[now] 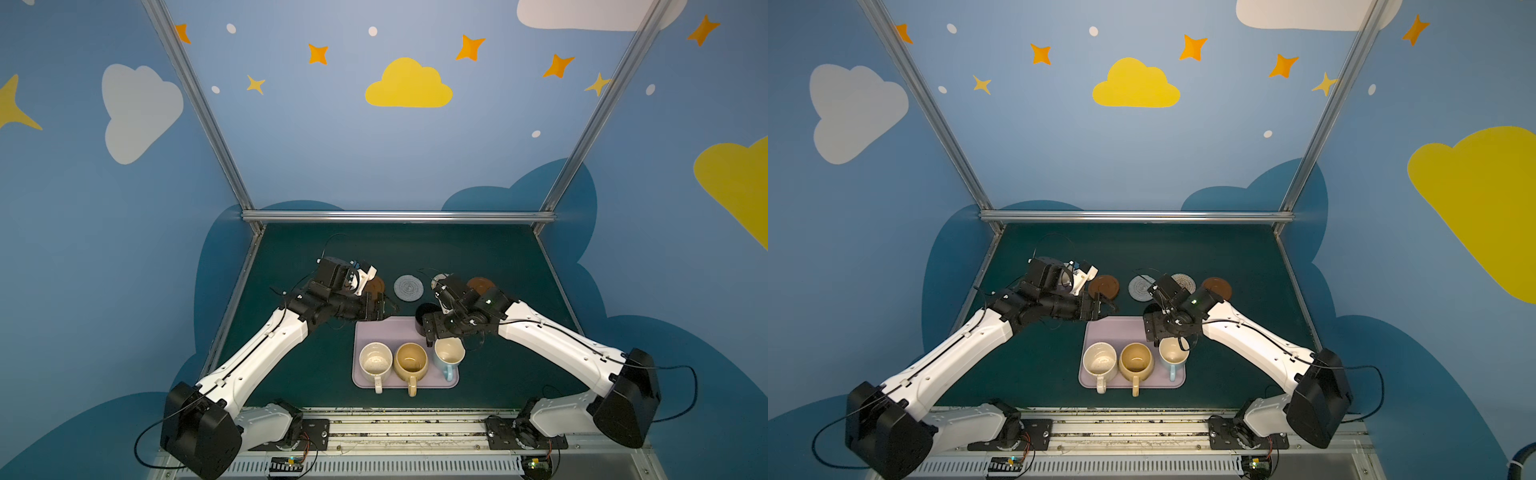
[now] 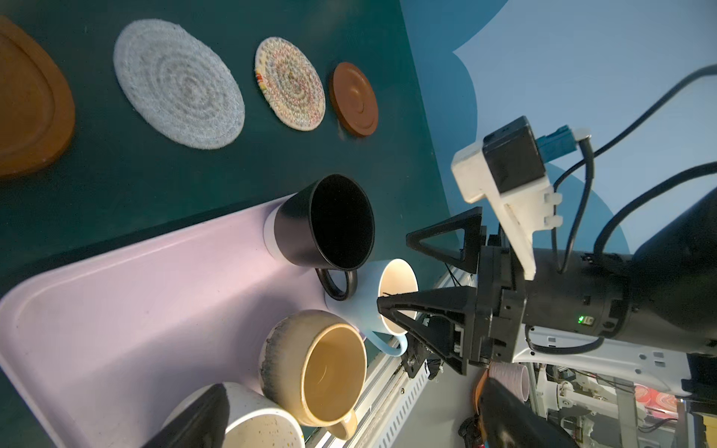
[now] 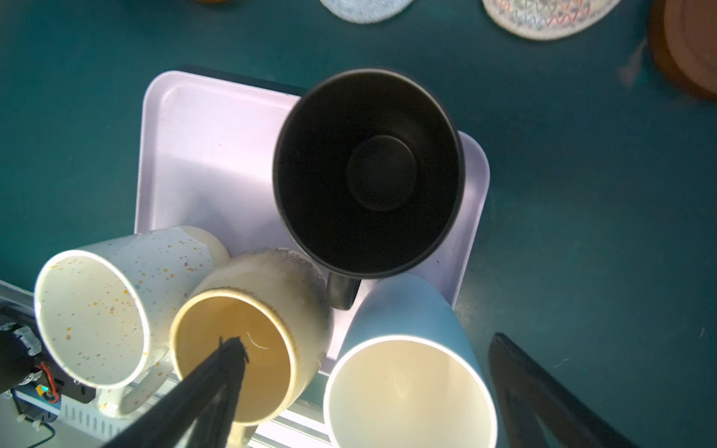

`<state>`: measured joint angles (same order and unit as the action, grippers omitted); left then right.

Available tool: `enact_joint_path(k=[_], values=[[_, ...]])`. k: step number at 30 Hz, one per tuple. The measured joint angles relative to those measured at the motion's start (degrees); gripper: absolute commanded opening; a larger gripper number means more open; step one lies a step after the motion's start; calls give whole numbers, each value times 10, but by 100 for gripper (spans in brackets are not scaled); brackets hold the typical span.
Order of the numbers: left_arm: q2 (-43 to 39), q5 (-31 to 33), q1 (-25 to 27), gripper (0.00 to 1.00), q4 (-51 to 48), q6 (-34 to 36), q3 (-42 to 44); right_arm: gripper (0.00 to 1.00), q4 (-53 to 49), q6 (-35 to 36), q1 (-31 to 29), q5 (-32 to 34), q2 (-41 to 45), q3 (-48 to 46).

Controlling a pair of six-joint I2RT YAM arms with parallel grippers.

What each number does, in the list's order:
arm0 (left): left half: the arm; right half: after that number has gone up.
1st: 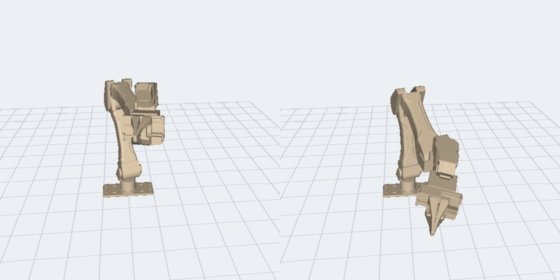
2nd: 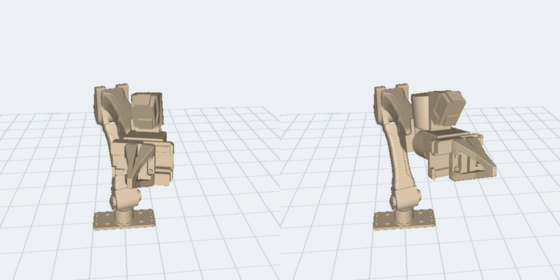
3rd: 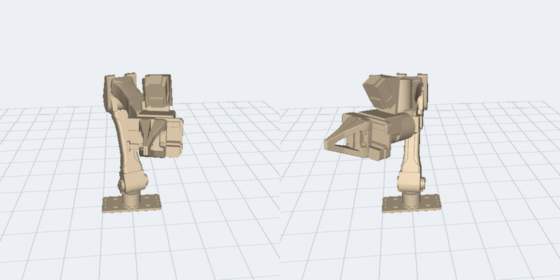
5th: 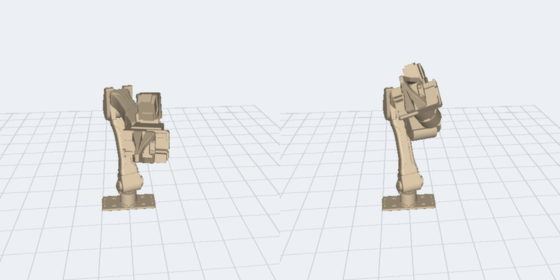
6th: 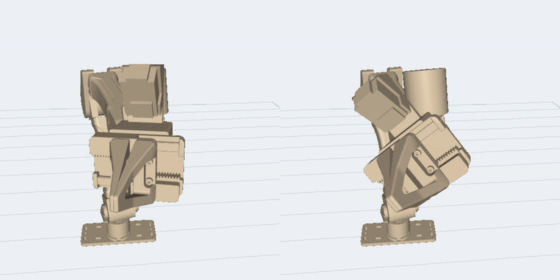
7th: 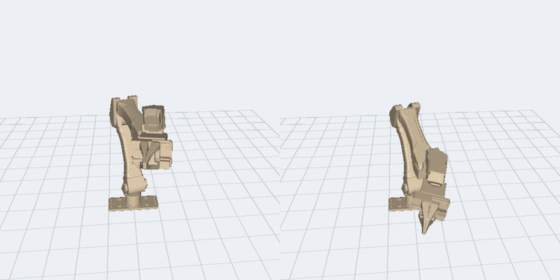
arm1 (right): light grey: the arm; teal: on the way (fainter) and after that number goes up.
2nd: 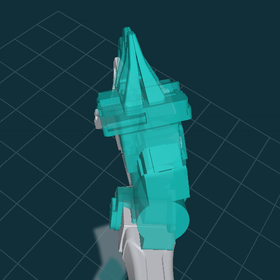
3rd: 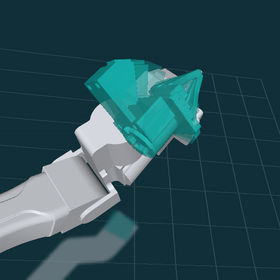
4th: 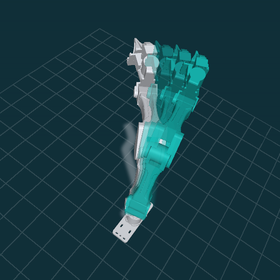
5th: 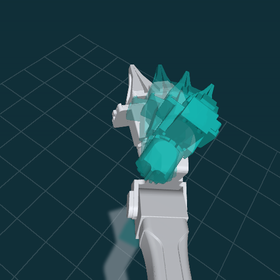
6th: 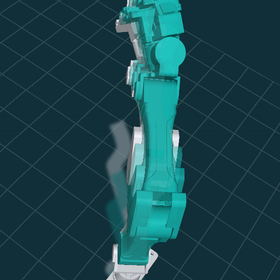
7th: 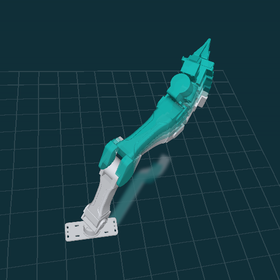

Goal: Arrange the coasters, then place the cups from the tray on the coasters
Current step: 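Lower the open right gripper over the black mug on the tray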

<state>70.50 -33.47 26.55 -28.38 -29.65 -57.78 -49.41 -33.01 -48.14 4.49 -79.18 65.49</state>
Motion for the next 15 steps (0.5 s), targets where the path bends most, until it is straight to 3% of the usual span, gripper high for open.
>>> enact_joint_path(k=[15], values=[[2,-12,13,100,33,-21,27,73,54,-2,0,-3,-66,-15]])
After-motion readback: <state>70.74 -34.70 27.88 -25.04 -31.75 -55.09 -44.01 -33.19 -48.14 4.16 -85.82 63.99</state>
